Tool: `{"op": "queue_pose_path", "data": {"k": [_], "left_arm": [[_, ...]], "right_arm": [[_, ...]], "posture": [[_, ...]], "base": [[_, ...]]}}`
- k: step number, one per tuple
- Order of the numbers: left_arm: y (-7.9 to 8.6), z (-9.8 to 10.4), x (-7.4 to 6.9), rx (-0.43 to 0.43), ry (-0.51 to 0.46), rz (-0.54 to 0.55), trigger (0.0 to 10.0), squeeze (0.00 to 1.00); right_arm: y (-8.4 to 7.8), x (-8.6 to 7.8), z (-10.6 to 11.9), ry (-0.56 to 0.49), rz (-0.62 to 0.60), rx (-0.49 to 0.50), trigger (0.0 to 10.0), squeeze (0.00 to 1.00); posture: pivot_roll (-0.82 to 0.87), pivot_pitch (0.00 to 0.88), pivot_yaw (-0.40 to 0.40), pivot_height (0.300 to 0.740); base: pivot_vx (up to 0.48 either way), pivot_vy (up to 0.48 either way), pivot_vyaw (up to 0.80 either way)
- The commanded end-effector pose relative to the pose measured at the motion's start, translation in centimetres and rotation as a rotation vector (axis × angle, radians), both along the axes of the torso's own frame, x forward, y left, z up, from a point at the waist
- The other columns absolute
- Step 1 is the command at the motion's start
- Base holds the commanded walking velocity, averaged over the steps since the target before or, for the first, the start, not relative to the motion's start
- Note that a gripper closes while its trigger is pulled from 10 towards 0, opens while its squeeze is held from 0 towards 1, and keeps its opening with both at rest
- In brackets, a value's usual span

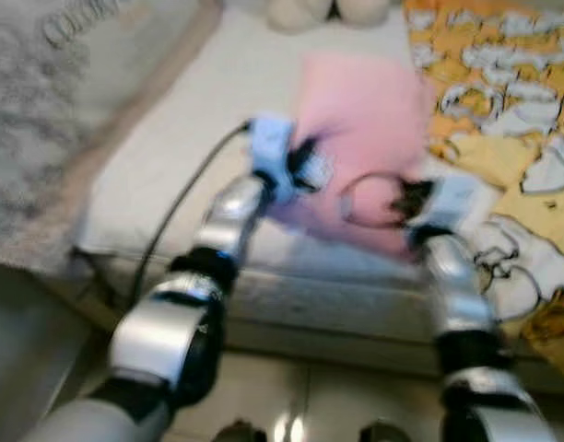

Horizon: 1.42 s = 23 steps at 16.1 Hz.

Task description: Clean up the room

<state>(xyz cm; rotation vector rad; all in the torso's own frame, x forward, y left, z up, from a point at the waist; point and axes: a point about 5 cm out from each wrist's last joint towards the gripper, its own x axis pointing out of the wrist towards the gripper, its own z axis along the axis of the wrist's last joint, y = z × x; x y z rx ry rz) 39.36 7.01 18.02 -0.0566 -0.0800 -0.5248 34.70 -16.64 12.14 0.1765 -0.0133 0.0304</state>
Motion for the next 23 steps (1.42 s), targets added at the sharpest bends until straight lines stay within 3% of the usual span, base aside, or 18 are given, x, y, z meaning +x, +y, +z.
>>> {"op": "queue_pose_path", "data": {"k": [1, 8, 9, 10, 13, 23], "left_arm": [[0.5, 1.2, 0.4, -0.035, -0.041, 0.056, 10.0, 0.0], [0.7, 0.6, 0.4, 0.027, -0.03, 0.083, 10.0, 0.0], [1.2, 0.4, 0.6, 0.071, -0.023, 0.16, 10.0, 0.0], [1.4, 0.4, 0.6, 0.036, -0.011, 0.166, 10.0, 0.0], [2.4, 0.3, 0.8, 0.015, 0.0, 0.241, 10.0, 0.0], [3.0, -0.2, 0.8, 0.031, 0.016, 0.32, 10.0, 0.0]], "right_arm": [[-1.4, -0.3, -0.1, 0.005, -0.04, -0.012, 10.0, 0.0], [-1.4, -0.1, 0.2, 0.003, -0.019, -0.032, 10.0, 0.0], [-1.3, -0.1, 0.1, 0.004, -0.012, -0.036, 10.0, 0.0], [-1.3, -0.2, -0.1, 0.011, -0.01, -0.034, 10.0, 0.0], [-1.0, -0.4, -0.5, 0.025, 0.005, -0.033, 10.0, 0.0], [-0.5, -0.2, -0.7, 0.049, 0.042, -0.057, 10.0, 0.0]], "posture": [[-0.07, 0.0, 0.109, 0.74], [-0.07, 0.0, 0.091, 0.74], [-0.07, 0.0, 0.09, 0.74], [-0.07, 0.0, 0.088, 0.74], [-0.07, 0.0, 0.081, 0.74], [-0.06, 0.0, 0.068, 0.74]], "base": [[0.0, 0.48, 0.0], [0.0, 0.48, 0.0], [0.0, 0.0, 0.0], [0.0, 0.0, 0.0], [0.469, 0.0, 0.0], [0.471, 0.0, 0.0]]}}
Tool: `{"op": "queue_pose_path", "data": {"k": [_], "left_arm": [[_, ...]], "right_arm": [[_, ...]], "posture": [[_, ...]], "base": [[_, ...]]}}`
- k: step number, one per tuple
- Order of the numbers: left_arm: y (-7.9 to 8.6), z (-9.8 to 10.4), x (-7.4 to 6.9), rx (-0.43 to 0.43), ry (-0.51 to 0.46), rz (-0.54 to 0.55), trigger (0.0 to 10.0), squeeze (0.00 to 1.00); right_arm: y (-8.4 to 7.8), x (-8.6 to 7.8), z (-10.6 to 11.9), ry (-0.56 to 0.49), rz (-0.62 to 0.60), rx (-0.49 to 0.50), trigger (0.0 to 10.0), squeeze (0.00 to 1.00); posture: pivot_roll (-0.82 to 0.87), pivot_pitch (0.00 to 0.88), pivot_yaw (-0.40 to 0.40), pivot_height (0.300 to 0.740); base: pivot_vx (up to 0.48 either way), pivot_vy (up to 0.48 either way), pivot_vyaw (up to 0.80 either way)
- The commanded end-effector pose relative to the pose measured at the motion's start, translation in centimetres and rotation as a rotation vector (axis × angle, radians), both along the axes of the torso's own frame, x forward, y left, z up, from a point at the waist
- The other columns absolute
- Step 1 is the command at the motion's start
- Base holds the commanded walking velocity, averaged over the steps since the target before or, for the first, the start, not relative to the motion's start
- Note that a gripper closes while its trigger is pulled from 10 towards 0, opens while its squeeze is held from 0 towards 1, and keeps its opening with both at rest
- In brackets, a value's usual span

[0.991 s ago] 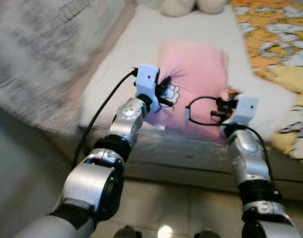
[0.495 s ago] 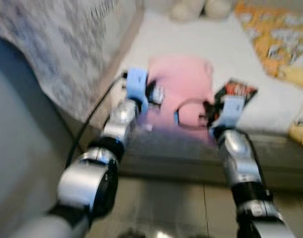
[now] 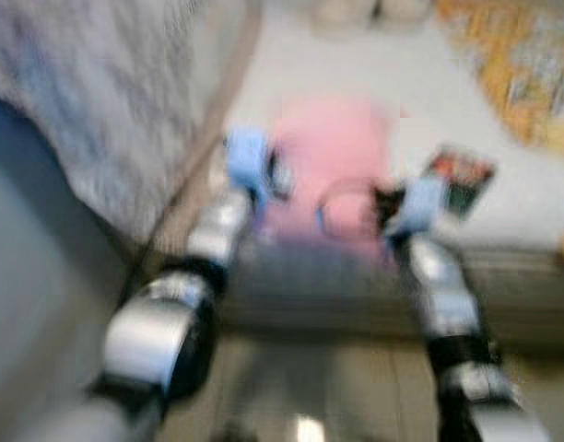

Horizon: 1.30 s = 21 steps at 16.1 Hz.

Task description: Clean up the room

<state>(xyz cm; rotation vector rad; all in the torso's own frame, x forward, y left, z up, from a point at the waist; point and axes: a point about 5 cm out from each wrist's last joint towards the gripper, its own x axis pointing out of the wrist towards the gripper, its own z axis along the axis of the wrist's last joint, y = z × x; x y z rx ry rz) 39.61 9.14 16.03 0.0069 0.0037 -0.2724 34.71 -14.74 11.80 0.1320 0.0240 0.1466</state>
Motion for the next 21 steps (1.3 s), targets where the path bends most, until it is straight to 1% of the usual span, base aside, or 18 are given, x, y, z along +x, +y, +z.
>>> {"op": "queue_pose_path", "data": {"k": [1, 3, 4, 5, 12, 18, 21], "left_arm": [[0.95, 1.72, 0.55, -0.03, -0.063, 0.074, 10.0, 0.0], [0.93, 1.68, 0.53, -0.031, -0.063, 0.074, 10.0, 0.0], [0.89, 1.67, 0.53, -0.025, -0.063, 0.07, 10.0, 0.0], [0.87, 1.65, 0.54, -0.022, -0.06, 0.069, 10.0, 0.0], [0.17, 2.23, 0.76, -0.022, -0.058, 0.062, 10.0, 0.0], [0.12, 2.39, 0.84, -0.028, -0.058, 0.078, 10.0, 0.0], [0.11, 2.12, 0.77, -0.023, -0.05, 0.081, 10.0, 0.0]], "right_arm": [[-2.34, -0.22, -0.42, 0.023, -0.074, -0.017, 10.0, 0.0], [-2.26, -0.26, -0.52, 0.026, -0.066, -0.038, 10.0, 0.0], [-2.26, -0.26, -0.57, 0.026, -0.073, -0.025, 10.0, 0.0], [-2.3, -0.23, -0.58, 0.027, -0.079, -0.006, 10.0, 0.0], [-2.42, -0.28, -0.72, 0.033, -0.08, -0.016, 10.0, 0.0], [-2.25, -0.29, -0.96, 0.044, -0.074, -0.019, 10.0, 0.0], [-2.37, -0.35, -1.2, 0.055, -0.071, -0.022, 10.0, 0.0]], "posture": [[-0.06, 0.0, 0.067, 0.74], [-0.06, 0.0, 0.065, 0.74], [-0.06, 0.0, 0.065, 0.74], [-0.06, 0.0, 0.065, 0.74], [-0.06, 0.0, 0.068, 0.74], [-0.06, 0.0, 0.074, 0.74], [-0.06, 0.0, 0.065, 0.74]], "base": [[0.465, 0.0, 0.0], [0.465, 0.0, 0.55], [0.465, 0.0, 0.5], [0.465, 0.0, 0.0], [0.465, 0.0, 0.0], [0.464, 0.0, 0.0], [0.465, 0.0, 0.0]]}}
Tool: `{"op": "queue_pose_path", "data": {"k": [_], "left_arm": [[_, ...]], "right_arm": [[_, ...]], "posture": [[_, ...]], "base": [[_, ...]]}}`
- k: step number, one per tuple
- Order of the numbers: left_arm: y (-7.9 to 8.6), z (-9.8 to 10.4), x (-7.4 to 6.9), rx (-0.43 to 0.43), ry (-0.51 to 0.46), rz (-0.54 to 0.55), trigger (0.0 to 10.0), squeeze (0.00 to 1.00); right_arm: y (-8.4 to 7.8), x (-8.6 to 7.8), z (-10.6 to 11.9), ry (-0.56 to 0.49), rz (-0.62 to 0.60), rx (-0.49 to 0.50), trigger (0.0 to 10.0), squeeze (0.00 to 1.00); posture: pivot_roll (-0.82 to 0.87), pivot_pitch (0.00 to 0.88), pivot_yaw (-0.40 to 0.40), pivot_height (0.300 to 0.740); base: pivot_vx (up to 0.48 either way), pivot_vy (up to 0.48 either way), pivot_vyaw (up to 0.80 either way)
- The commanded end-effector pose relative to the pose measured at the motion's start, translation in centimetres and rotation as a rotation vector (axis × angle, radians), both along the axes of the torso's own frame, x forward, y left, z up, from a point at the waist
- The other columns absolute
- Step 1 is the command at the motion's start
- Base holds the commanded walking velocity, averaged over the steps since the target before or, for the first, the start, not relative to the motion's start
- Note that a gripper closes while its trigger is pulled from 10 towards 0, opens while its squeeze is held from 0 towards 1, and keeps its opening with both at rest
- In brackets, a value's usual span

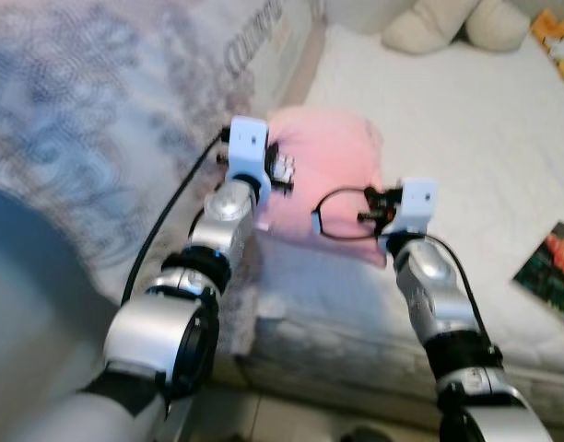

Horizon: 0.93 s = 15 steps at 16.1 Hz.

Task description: Clean up the room

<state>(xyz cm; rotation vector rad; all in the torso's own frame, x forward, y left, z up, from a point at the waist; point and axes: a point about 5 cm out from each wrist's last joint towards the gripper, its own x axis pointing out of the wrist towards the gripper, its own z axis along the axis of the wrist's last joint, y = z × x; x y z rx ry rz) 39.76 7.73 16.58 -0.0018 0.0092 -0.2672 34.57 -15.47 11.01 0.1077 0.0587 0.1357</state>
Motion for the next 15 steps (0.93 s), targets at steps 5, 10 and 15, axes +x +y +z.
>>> {"op": "queue_pose_path", "data": {"k": [5, 10, 15], "left_arm": [[1.0, 1.7, 0.6, -0.042, -0.056, 0.119, 10.0, 0.0], [3.9, -1.9, -0.1, 0.044, 0.047, 0.269, 10.0, 0.0], [5.5, -5.1, -1.4, 0.121, 0.143, 0.338, 10.0, 0.0]], "right_arm": [[-2.8, 0.7, -0.1, 0.039, 0.014, -0.14, 10.0, 0.0], [0.6, 0.3, -4.6, 0.263, 0.197, -0.204, 10.0, 0.0], [2.4, -1.0, -7.1, 0.365, 0.273, -0.243, 10.0, 0.0]], "posture": [[-0.05, 0.0, 0.04, 0.74], [-0.03, 0.258, -0.025, 0.74], [-0.03, 0.3, -0.046, 0.74]], "base": [[0.465, 0.0, 0.0], [0.0, 0.0, 0.0], [0.0, 0.0, 0.0]]}}
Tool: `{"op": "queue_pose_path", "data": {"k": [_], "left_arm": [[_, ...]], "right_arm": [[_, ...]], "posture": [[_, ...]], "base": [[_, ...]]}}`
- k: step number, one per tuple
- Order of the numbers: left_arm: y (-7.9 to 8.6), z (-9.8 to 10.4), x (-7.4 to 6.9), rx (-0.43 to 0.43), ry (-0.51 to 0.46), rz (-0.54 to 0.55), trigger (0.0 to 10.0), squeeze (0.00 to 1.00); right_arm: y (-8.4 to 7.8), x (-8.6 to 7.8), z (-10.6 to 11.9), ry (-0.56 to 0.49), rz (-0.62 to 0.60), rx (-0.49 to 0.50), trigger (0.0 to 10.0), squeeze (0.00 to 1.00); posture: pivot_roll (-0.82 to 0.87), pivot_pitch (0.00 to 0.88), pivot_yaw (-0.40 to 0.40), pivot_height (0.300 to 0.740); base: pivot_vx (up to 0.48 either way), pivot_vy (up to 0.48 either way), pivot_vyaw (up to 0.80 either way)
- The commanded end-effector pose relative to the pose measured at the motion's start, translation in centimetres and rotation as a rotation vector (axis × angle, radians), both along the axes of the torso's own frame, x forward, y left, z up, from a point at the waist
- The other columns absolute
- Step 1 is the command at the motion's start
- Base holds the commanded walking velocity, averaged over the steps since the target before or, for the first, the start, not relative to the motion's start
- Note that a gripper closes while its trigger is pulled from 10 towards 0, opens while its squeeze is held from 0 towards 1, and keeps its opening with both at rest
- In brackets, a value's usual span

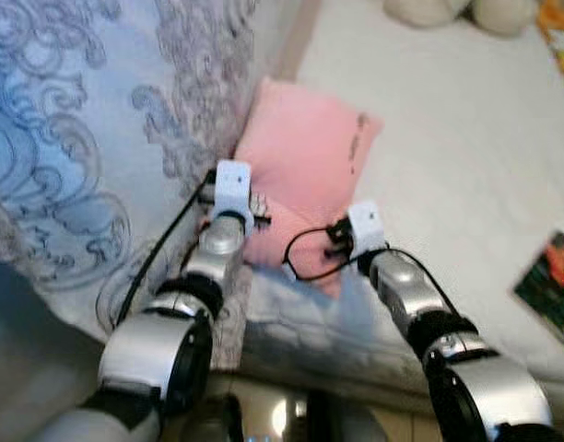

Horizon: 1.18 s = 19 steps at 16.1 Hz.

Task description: Clean up the room

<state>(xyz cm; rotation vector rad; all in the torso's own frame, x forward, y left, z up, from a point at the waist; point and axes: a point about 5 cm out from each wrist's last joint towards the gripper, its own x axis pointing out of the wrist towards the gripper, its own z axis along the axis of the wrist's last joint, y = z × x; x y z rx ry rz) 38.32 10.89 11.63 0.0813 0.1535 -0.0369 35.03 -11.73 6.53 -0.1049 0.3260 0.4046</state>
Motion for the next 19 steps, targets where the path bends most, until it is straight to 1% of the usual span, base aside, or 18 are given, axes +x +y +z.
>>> {"op": "queue_pose_path", "data": {"k": [1, 2, 3, 4, 5, 7, 8, 9, 11, 12, 13, 14, 15, 16, 17, 19], "left_arm": [[2.5, 0.4, 0.3, 0.005, -0.007, 0.119, 10.0, 0.0], [2.1, 1.2, 0.7, 0.01, -0.033, 0.106, 10.0, 0.0], [1.7, 1.7, 0.8, 0.024, -0.05, 0.087, 10.0, 0.0], [1.5, 2.1, 1.0, 0.034, -0.062, 0.076, 10.0, 0.11], [1.5, 2.6, 1.2, 0.025, -0.076, 0.075, 10.0, 1.0], [1.5, 4.3, 1.7, 0.008, -0.148, 0.079, 10.0, 1.0], [1.6, 4.7, 1.8, -0.017, -0.163, 0.098, 10.0, 1.0], [0.8, 4.7, 1.7, -0.058, -0.177, 0.082, 10.0, 1.0], [-1.9, 4.1, 1.0, -0.176, -0.178, -0.002, 10.0, 1.0], [-3.1, 3.6, 0.5, -0.198, -0.18, -0.047, 10.0, 1.0], [-3.4, 3.4, 0.4, -0.203, -0.177, -0.057, 10.0, 1.0], [-3.5, 3.3, 0.0, -0.195, -0.199, -0.073, 10.0, 1.0], [-3.1, 3.7, -0.2, -0.166, -0.245, -0.082, 10.0, 1.0], [-2.5, 4.8, -0.6, -0.109, -0.347, -0.122, 10.0, 1.0], [-2.2, 5.5, -1.2, -0.081, -0.414, -0.163, 10.0, 1.0], [-1.8, 5.4, -2.7, -0.074, -0.44, -0.234, 10.0, 1.0]], "right_arm": [[-1.4, -1.4, -2.4, 0.113, -0.021, -0.052, 10.0, 0.0], [-1.8, -1.2, -2.3, 0.108, -0.044, -0.047, 10.0, 0.0], [-2.1, -1.0, -2.0, 0.1, -0.062, -0.044, 10.0, 0.23], [-2.3, -0.8, -1.7, 0.083, -0.082, -0.038, 10.0, 1.0], [-2.4, -0.5, -1.3, 0.065, -0.094, -0.021, 10.0, 1.0], [-2.9, 0.1, -0.2, -0.015, -0.133, 0.007, 10.0, 1.0], [-3.1, 0.2, 0.0, -0.03, -0.136, 0.012, 10.0, 1.0], [-3.5, 0.2, 0.2, -0.052, -0.141, 0.007, 10.0, 1.0], [-5.4, 0.1, 0.6, -0.097, -0.165, -0.037, 10.0, 1.0], [-6.3, 0.0, 0.7, -0.114, -0.175, -0.052, 10.0, 1.0], [-6.6, 0.0, 0.8, -0.116, -0.177, -0.054, 10.0, 1.0], [-6.8, 0.1, 1.2, -0.146, -0.172, -0.056, 10.0, 1.0], [-6.9, 0.1, 1.6, -0.176, -0.179, -0.045, 10.0, 1.0], [-7.1, 0.0, 2.0, -0.214, -0.191, -0.031, 10.0, 1.0], [-7.3, -0.4, 2.1, -0.243, -0.198, -0.017, 10.0, 1.0], [-8.2, -1.2, 2.1, -0.29, -0.234, -0.028, 10.0, 1.0]], "posture": [[-0.03, 0.298, -0.045, 0.74], [-0.02, 0.295, -0.044, 0.74], [-0.02, 0.292, -0.043, 0.74], [-0.03, 0.288, -0.042, 0.74], [-0.03, 0.283, -0.037, 0.74], [-0.02, 0.265, -0.022, 0.74], [-0.01, 0.259, -0.02, 0.74], [-0.01, 0.253, -0.018, 0.74], [-0.01, 0.223, -0.013, 0.74], [-0.01, 0.214, -0.013, 0.74], [-0.01, 0.204, -0.013, 0.74], [-0.01, 0.173, -0.014, 0.74], [0.0, 0.141, -0.015, 0.74], [0.01, 0.103, -0.013, 0.74], [0.01, 0.079, -0.011, 0.74], [0.03, 0.003, -0.012, 0.74]], "base": [[0.0, 0.0, 0.0], [0.0, 0.0, 0.0], [0.0, 0.0, 0.0], [0.0, 0.0, 0.0], [0.0, 0.0, 0.0], [0.0, 0.0, 0.0], [0.0, 0.0, 0.0], [0.0, 0.0, 0.0], [0.0, 0.0, 0.0], [0.0, 0.0, 0.0], [0.0, 0.0, 0.0], [0.0, 0.0, 0.0], [0.0, 0.0, 0.0], [0.0, 0.0, 0.0], [0.0, 0.0, 0.0], [0.0, 0.0, 0.0]]}}
